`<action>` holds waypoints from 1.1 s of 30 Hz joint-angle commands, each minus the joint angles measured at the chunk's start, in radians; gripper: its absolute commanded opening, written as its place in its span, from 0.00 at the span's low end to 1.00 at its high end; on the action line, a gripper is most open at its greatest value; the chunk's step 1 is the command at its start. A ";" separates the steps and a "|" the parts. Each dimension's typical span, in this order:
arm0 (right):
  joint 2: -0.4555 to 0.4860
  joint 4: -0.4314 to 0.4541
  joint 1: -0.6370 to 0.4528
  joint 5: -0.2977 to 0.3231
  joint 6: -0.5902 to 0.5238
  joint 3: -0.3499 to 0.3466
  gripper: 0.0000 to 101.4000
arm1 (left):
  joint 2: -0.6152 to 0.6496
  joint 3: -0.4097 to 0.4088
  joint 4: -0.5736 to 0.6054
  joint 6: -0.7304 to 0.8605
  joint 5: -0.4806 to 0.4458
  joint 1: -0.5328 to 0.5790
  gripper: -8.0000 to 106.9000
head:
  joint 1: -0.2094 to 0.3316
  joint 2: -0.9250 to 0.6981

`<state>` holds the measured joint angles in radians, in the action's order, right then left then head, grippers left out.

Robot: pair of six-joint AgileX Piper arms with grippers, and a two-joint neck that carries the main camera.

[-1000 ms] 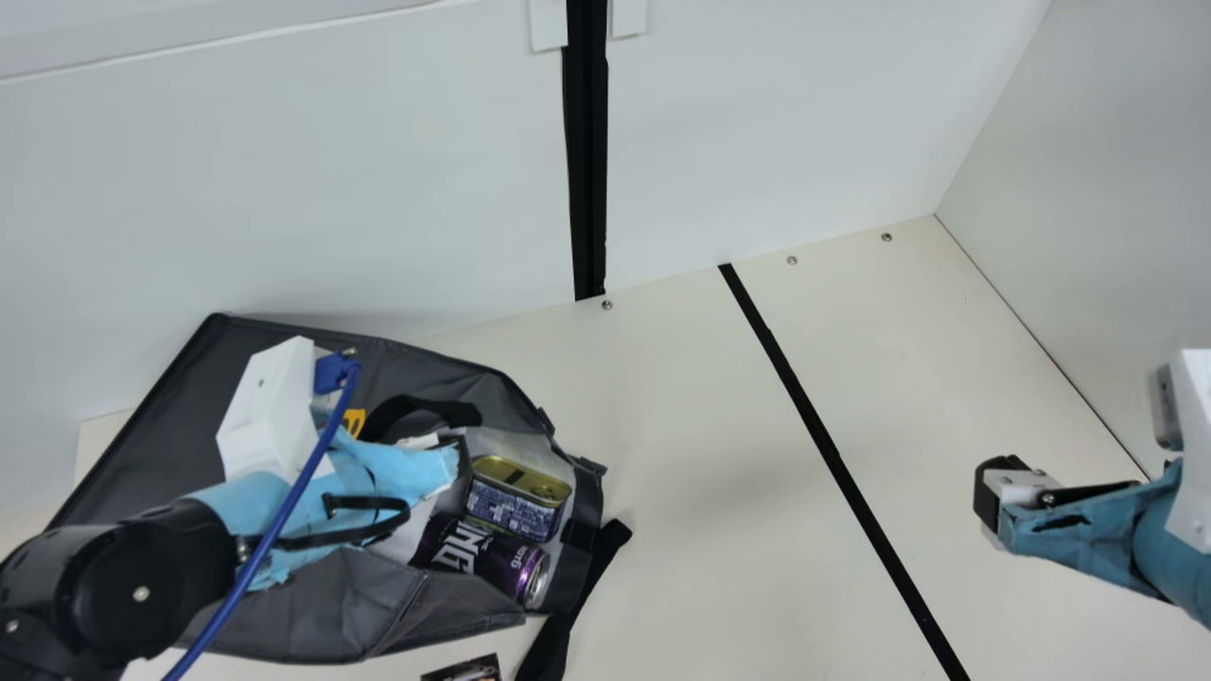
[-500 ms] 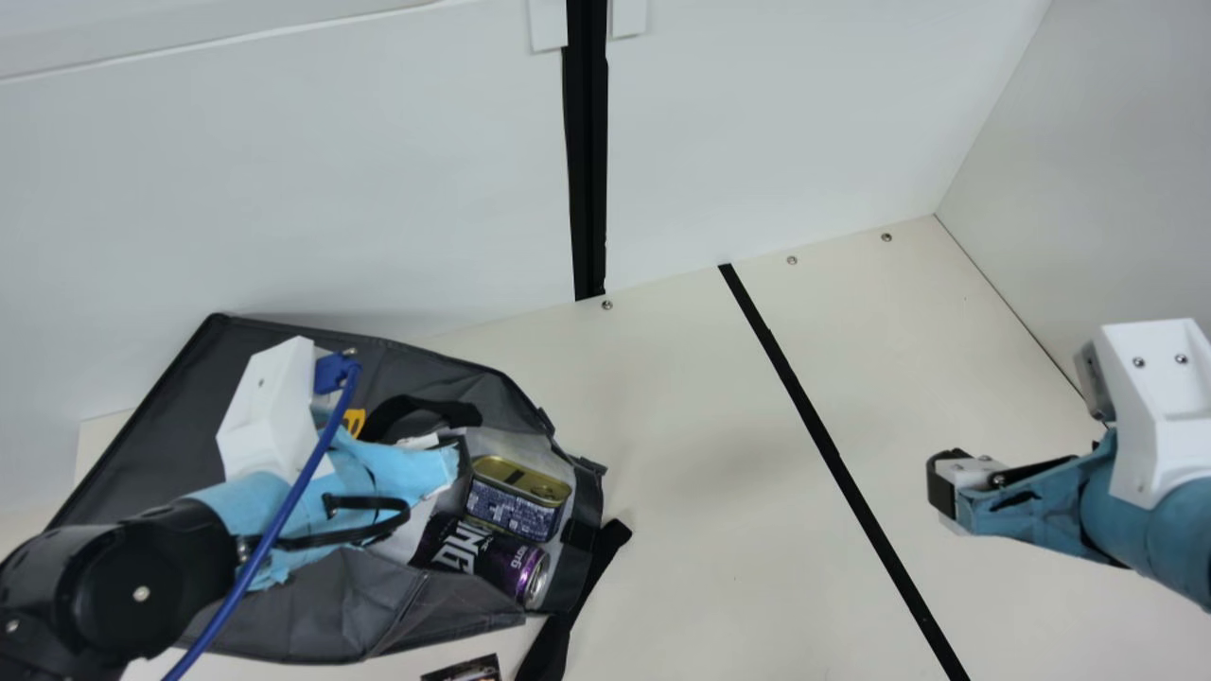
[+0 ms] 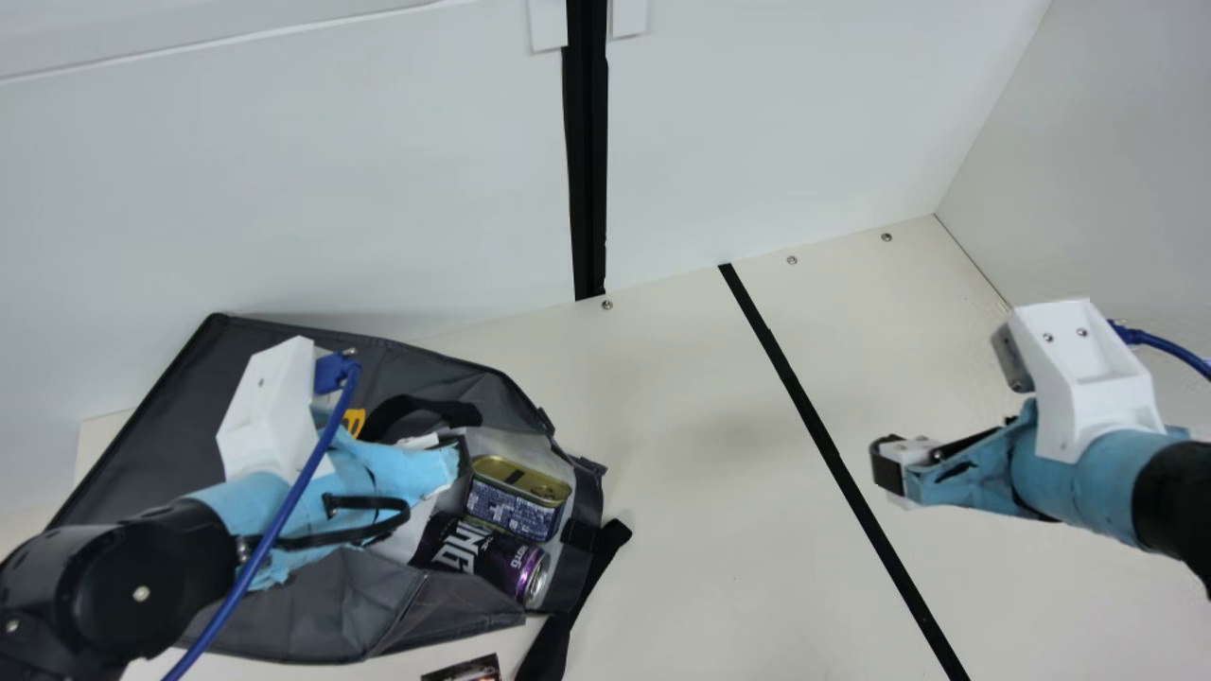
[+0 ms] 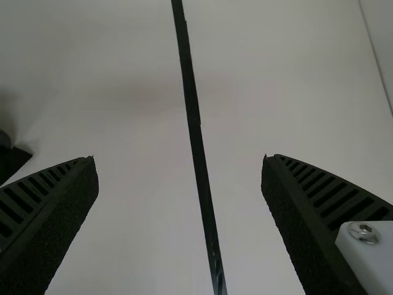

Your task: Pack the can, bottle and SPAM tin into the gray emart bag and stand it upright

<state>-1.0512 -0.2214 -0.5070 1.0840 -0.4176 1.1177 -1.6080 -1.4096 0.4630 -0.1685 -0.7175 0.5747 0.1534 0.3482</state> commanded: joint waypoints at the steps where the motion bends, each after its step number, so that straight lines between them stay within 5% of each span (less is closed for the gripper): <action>1: -0.017 -0.058 -0.003 -0.011 -0.043 -0.008 0.94 | 0.000 0.000 0.000 0.000 0.000 0.000 0.00 | 0.021 0.001; 33: -0.317 -0.482 0.072 -0.177 -0.440 -0.141 0.94 | 0.000 0.000 0.000 0.000 0.000 0.000 0.00 | 0.021 0.001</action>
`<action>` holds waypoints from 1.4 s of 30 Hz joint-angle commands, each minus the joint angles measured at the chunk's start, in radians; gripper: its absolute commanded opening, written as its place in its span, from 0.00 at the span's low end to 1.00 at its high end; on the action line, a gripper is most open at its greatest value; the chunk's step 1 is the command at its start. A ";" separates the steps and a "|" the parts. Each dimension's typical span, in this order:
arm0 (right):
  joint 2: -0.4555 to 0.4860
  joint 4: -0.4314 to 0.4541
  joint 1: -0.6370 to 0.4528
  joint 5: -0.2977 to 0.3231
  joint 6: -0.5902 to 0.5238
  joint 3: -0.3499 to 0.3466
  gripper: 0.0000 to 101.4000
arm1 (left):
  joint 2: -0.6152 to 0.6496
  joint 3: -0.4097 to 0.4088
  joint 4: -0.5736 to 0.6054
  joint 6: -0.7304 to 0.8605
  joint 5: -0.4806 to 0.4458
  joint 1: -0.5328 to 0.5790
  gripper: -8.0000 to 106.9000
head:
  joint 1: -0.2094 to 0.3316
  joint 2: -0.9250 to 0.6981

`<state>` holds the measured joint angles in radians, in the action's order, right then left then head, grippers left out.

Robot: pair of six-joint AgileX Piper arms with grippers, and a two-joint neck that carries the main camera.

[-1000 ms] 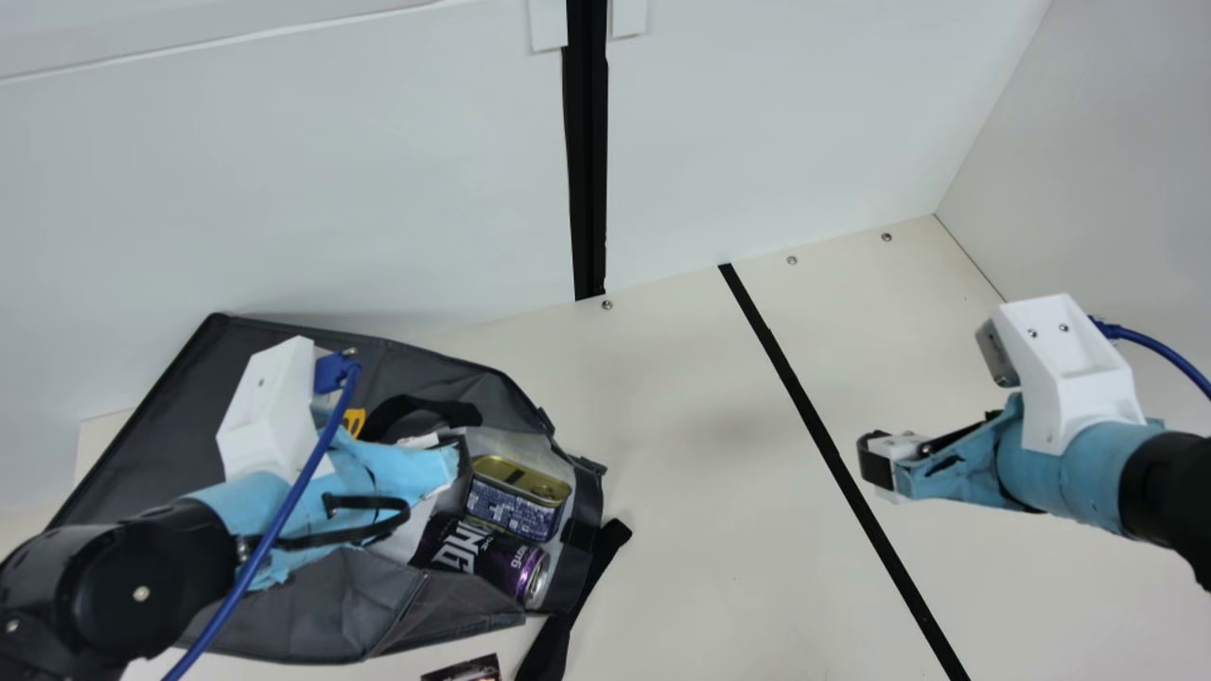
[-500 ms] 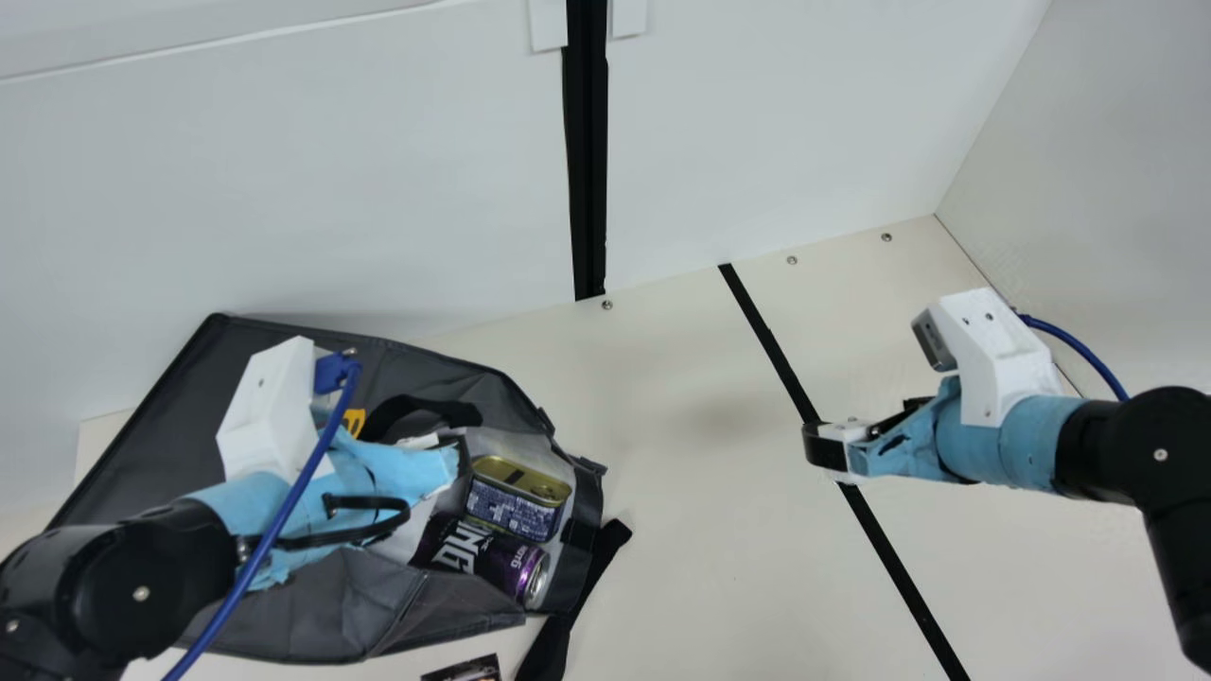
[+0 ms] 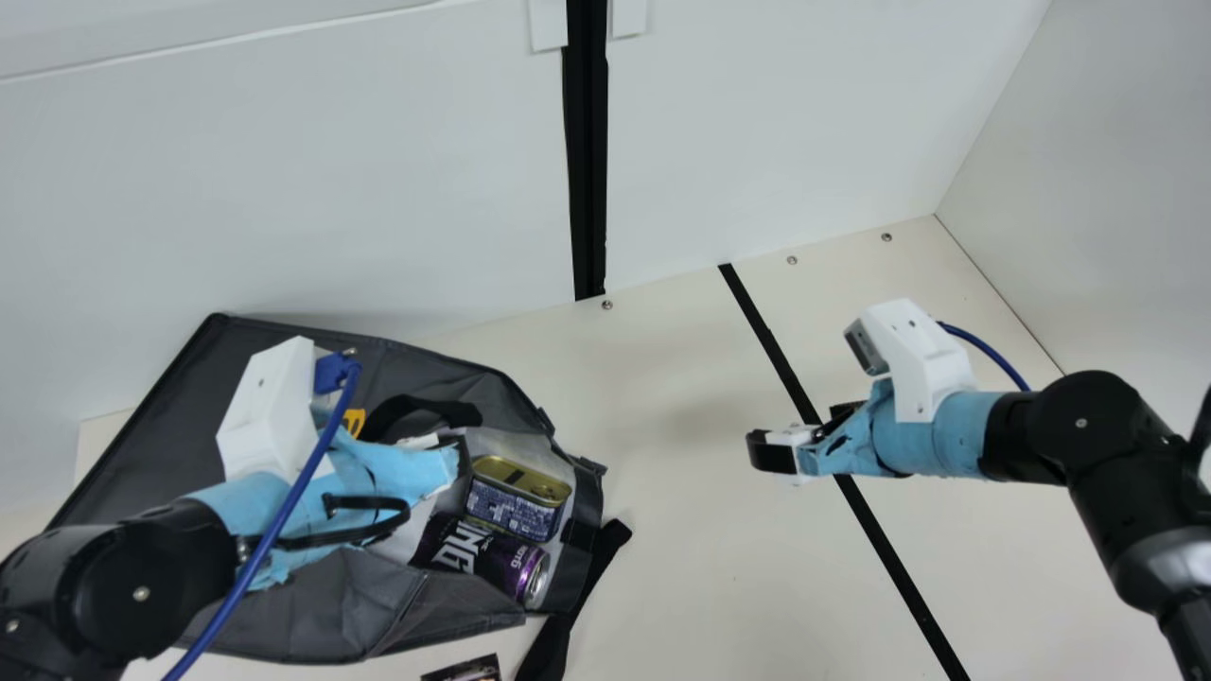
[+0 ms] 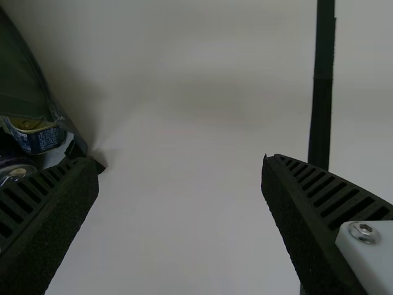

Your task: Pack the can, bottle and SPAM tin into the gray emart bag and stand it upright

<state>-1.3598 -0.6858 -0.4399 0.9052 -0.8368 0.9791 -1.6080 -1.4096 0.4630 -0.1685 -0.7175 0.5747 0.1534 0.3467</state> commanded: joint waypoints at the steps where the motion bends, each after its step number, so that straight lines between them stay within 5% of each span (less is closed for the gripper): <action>1: -0.017 -0.029 0.010 -0.003 -0.033 -0.007 0.94 | 0.000 0.000 0.000 0.000 0.000 0.000 0.00 | 0.021 0.002; 23: -0.208 -0.237 0.149 -0.067 -0.264 -0.052 0.94 | 0.000 0.000 0.000 0.000 0.000 0.000 0.00 | 0.021 0.002; 42: -0.351 -0.306 0.297 -0.109 -0.318 0.009 0.94 | 0.000 0.000 0.000 0.000 0.000 0.000 0.00 | 0.021 0.002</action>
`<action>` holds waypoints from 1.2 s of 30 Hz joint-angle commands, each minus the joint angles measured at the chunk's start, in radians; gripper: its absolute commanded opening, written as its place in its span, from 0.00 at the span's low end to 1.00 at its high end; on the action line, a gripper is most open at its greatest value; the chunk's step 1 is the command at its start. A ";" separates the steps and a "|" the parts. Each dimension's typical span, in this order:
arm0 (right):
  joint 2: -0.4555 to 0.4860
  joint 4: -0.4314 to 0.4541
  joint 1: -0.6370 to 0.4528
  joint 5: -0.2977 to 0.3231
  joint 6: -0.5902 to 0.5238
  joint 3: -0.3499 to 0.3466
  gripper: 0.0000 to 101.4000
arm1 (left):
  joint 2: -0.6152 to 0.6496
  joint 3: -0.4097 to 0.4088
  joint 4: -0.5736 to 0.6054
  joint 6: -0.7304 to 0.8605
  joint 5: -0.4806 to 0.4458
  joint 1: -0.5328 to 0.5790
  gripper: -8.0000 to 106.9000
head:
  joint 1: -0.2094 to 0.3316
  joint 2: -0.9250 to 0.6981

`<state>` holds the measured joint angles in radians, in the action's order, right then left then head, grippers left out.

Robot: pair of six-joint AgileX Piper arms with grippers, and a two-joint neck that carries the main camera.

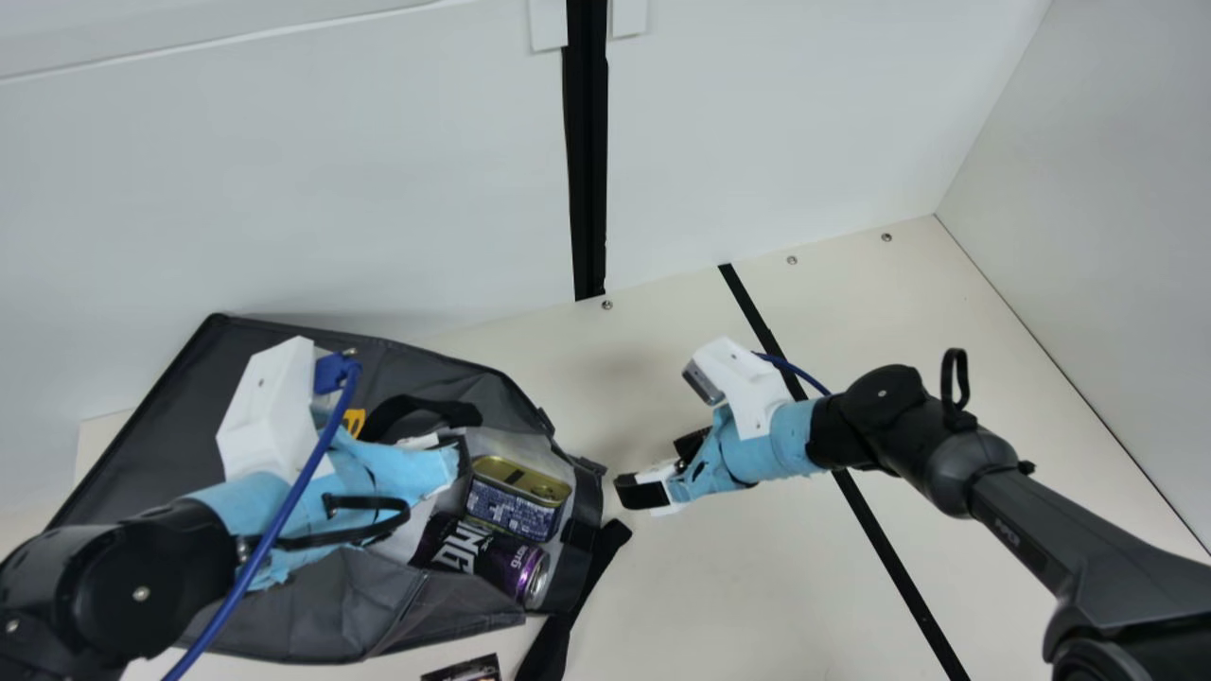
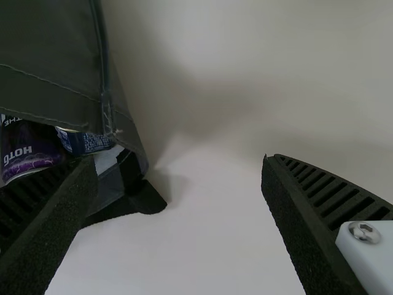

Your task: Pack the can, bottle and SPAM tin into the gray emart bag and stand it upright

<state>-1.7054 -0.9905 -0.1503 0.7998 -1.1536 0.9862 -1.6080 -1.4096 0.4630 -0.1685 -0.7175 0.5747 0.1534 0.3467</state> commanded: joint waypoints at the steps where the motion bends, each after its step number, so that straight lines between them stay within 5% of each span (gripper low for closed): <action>1: -0.013 -0.003 0.015 -0.006 -0.001 0.006 0.94 | 0.000 0.000 0.000 0.000 0.000 0.000 0.00 | 0.021 0.002; 36: -0.266 -0.129 0.227 -0.068 -0.032 0.209 0.94 | 0.000 0.000 -0.002 0.000 0.000 0.000 0.00 | 0.021 0.002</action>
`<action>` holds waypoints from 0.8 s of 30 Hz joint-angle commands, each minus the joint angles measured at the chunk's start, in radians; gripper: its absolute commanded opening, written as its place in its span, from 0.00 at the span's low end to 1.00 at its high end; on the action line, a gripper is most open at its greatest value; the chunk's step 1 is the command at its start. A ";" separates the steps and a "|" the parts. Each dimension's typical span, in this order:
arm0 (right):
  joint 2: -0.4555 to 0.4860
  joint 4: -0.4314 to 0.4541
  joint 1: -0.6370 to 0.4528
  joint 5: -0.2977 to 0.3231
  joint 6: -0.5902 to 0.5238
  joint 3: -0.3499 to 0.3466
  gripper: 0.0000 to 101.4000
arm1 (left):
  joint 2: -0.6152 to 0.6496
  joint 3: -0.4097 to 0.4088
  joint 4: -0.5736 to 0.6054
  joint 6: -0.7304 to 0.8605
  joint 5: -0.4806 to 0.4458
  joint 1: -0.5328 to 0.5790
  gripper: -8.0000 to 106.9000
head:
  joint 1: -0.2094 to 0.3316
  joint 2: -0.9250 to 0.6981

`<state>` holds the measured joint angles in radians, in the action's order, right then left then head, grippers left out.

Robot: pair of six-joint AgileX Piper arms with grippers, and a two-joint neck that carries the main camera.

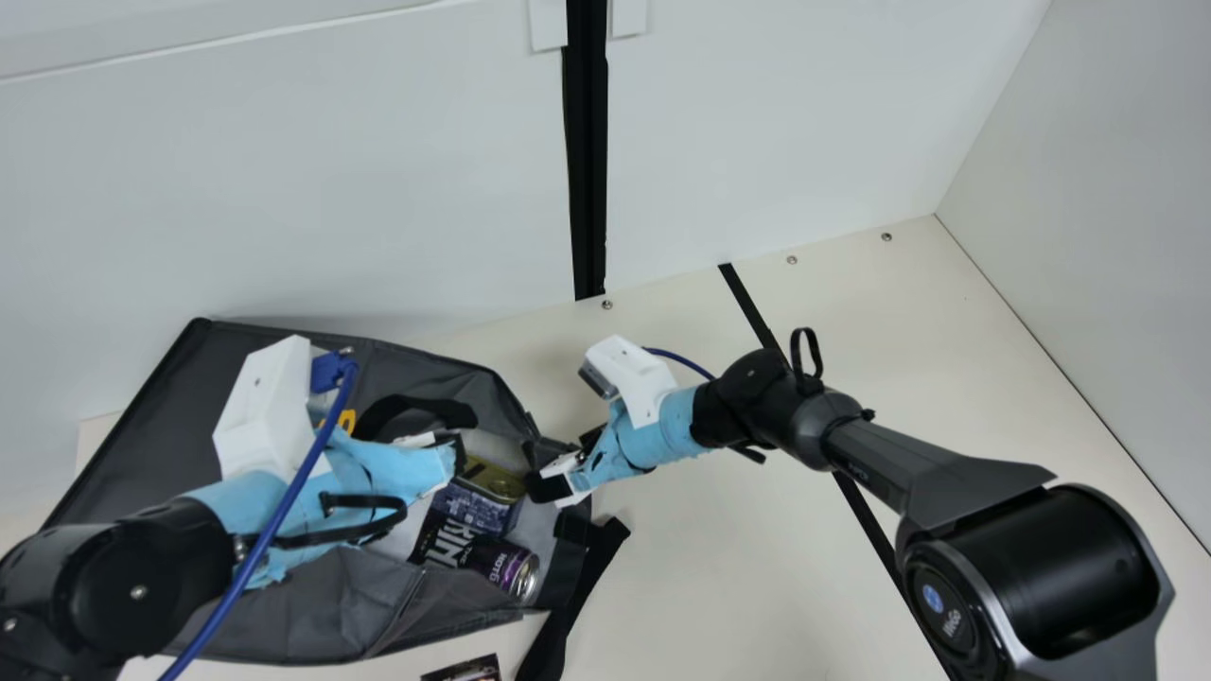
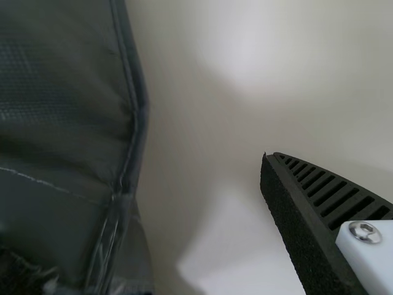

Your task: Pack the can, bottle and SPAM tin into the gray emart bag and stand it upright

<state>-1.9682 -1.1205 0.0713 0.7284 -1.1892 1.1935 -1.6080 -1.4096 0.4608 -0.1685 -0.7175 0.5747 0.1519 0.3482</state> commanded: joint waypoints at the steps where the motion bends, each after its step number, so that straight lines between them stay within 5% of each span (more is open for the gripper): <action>1: -0.007 -0.003 0.011 0.003 0.004 0.005 0.94 | 0.000 0.000 0.000 0.000 0.000 0.000 0.00 | 0.023 0.001; 7: -0.019 -0.024 0.038 0.006 0.002 0.018 0.94 | 0.000 0.000 0.000 0.000 0.000 0.000 0.00 | 0.023 0.001; 21: 0.004 -0.088 0.032 0.055 -0.016 -0.014 0.01 | 0.000 0.000 0.000 0.000 0.000 0.000 0.00 | 0.023 0.001; 24: 0.016 -0.112 0.020 0.079 -0.016 -0.029 0.00 | 0.000 0.000 0.000 0.000 0.000 0.000 0.00 | 0.023 0.001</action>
<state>-1.9558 -1.2217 0.0940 0.7963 -1.2046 1.1678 -1.6080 -1.4096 0.4608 -0.1685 -0.7175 0.5747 0.1534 0.3482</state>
